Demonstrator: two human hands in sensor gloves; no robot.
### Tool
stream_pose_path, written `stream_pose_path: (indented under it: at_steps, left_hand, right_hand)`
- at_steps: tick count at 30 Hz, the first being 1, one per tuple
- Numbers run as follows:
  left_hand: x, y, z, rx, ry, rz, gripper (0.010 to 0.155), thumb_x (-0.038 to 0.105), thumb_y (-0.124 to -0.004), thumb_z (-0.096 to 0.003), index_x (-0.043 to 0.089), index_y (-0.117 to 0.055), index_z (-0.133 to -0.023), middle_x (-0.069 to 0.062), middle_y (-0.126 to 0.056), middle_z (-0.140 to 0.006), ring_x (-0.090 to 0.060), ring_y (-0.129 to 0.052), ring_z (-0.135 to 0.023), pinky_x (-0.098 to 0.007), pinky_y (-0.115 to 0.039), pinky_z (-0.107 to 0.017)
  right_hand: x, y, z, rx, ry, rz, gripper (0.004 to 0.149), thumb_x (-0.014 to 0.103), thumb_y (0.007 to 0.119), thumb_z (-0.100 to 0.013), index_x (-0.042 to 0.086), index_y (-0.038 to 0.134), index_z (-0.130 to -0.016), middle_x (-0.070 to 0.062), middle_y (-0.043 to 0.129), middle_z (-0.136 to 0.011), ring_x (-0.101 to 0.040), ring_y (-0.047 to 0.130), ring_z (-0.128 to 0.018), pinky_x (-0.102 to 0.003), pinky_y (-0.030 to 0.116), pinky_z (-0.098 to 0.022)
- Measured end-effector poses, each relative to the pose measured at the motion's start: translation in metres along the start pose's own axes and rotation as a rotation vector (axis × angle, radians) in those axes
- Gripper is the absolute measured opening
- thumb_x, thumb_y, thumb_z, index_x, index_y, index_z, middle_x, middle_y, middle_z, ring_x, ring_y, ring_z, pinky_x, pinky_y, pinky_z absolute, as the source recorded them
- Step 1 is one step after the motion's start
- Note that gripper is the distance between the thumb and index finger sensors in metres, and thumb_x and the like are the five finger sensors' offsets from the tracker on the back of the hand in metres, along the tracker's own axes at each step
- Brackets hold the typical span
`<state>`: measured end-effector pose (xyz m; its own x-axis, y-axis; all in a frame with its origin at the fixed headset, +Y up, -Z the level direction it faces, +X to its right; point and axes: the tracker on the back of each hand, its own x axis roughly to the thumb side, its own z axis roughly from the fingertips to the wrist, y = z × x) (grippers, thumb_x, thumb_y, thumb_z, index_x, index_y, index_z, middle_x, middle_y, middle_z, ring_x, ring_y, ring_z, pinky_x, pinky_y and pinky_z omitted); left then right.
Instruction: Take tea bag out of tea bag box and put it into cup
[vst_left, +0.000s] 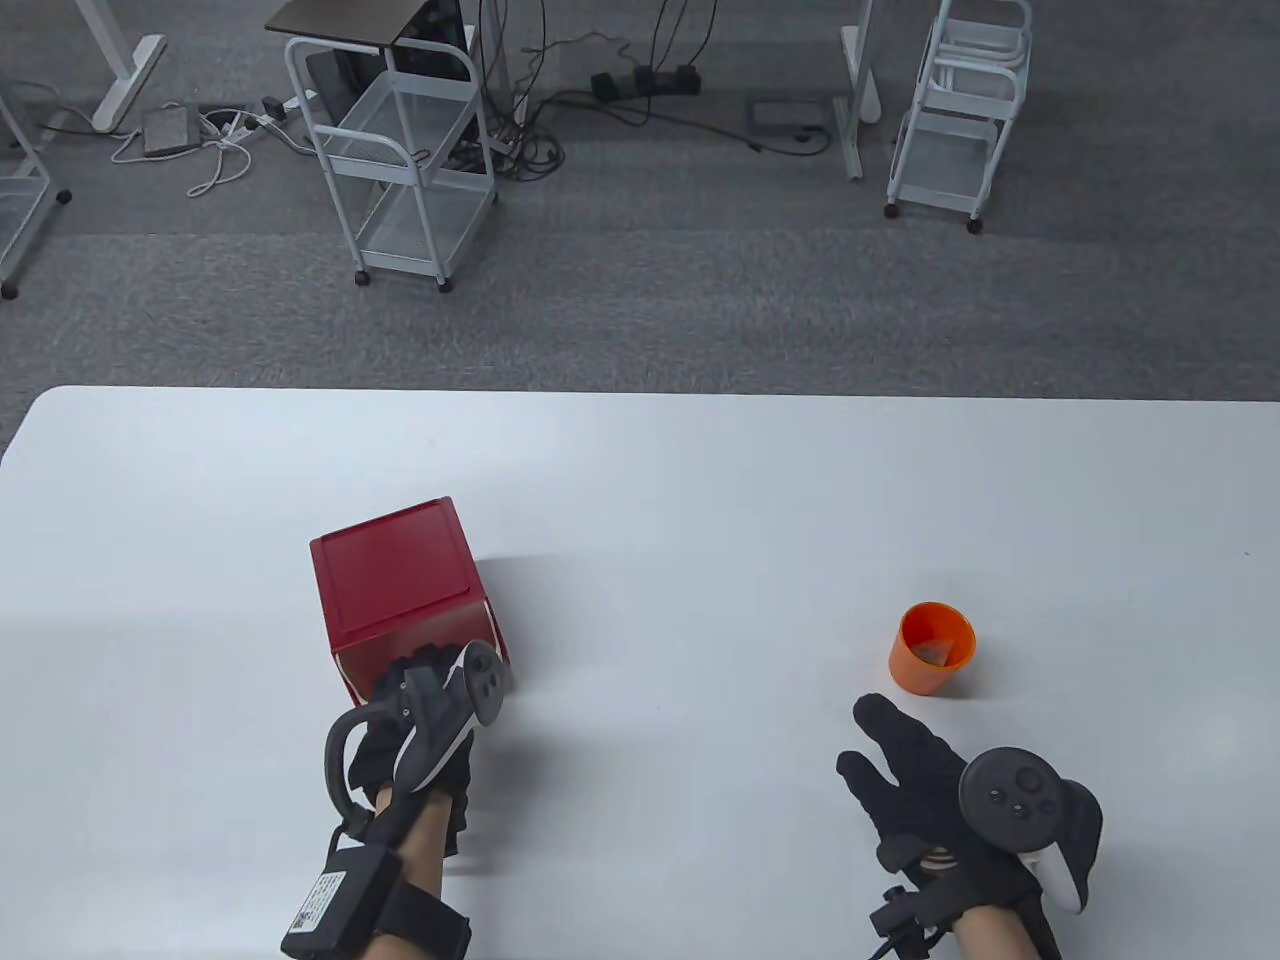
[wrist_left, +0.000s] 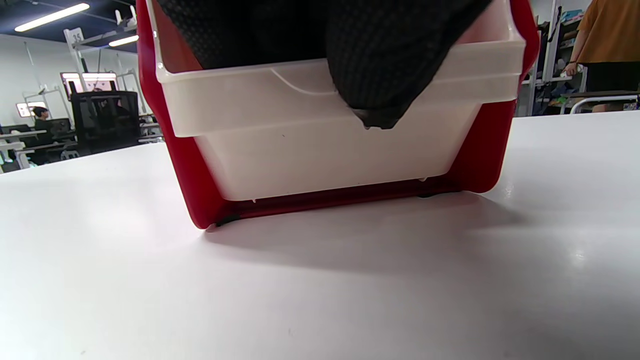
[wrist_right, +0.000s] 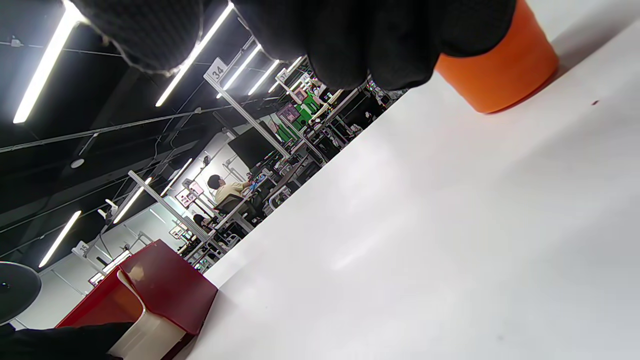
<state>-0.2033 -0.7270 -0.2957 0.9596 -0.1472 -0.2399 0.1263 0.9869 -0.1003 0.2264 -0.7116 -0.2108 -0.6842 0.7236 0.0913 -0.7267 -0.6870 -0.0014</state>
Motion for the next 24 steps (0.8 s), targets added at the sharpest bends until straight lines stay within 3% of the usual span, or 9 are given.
stream_pose_path:
  at_steps: [6, 11, 18, 24]
  left_hand:
    - [-0.002, 0.005, 0.006, 0.006, -0.043, 0.038, 0.055, 0.041, -0.077, -0.0474, 0.033, -0.072, -0.102, 0.001, -0.078, -0.111, -0.024, -0.083, -0.099, -0.038, -0.071, -0.075]
    - [-0.001, 0.025, 0.031, 0.069, -0.116, 0.176, 0.057, 0.045, -0.074, -0.0479, 0.03, -0.072, -0.102, -0.003, -0.078, -0.111, -0.028, -0.083, -0.097, -0.041, -0.072, -0.073]
    - [0.01, 0.049, 0.073, 0.112, -0.262, 0.624, 0.058, 0.048, -0.073, -0.0489, 0.027, -0.072, -0.104, -0.006, -0.077, -0.111, -0.03, -0.082, -0.097, -0.042, -0.072, -0.072]
    - [0.027, 0.053, 0.096, 0.013, -0.411, 0.941, 0.062, 0.052, -0.07, -0.0502, 0.025, -0.069, -0.106, -0.008, -0.074, -0.113, -0.033, -0.079, -0.099, -0.044, -0.07, -0.072]
  right_hand:
    - [0.0, 0.001, 0.0, 0.007, 0.0, 0.002, 0.066, 0.05, 0.075, -0.047, 0.013, 0.061, -0.099, -0.021, 0.069, -0.101, -0.052, 0.073, -0.084, -0.059, 0.064, -0.063]
    - [0.002, 0.0, 0.0, 0.004, -0.012, -0.005, 0.066, 0.051, 0.075, -0.047, 0.013, 0.061, -0.099, -0.021, 0.069, -0.101, -0.051, 0.073, -0.084, -0.059, 0.064, -0.063]
    - [0.005, -0.001, 0.002, -0.004, -0.032, -0.02, 0.066, 0.051, 0.075, -0.047, 0.013, 0.06, -0.099, -0.021, 0.069, -0.101, -0.051, 0.073, -0.084, -0.059, 0.064, -0.063]
    - [0.004, 0.0, 0.003, -0.006, -0.034, -0.031, 0.066, 0.051, 0.075, -0.047, 0.013, 0.06, -0.099, -0.021, 0.069, -0.101, -0.051, 0.073, -0.084, -0.059, 0.064, -0.063]
